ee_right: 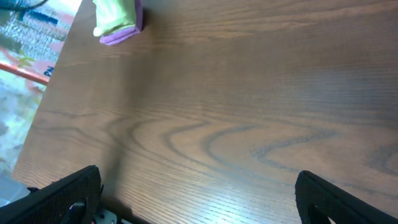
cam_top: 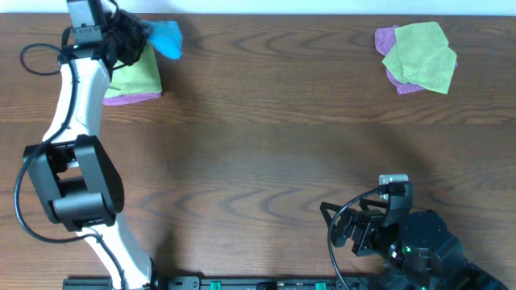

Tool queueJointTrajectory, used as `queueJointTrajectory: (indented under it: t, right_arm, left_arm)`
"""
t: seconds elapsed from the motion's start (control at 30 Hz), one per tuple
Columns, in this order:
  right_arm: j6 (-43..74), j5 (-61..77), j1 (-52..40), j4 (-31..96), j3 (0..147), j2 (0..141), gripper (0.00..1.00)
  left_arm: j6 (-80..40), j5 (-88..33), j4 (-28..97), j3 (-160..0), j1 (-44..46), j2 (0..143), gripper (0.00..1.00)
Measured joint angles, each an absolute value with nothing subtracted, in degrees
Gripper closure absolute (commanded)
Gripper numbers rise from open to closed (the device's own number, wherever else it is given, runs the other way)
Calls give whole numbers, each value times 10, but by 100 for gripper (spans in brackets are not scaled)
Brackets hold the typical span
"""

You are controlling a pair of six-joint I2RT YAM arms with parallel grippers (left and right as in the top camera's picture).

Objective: Fold the cloth
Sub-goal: 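Carry the blue cloth with the left gripper onto the upper-left green stack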

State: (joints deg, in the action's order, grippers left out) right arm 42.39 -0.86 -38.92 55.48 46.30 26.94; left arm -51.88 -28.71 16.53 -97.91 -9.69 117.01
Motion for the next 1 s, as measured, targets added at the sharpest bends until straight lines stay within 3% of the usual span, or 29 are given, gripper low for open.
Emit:
queueJointTrajectory:
  t: [1.0]
  right_arm:
    - [448, -11, -389, 554, 463, 269, 1]
  left_arm:
    - [-397, -289, 327, -980, -166, 1173, 94]
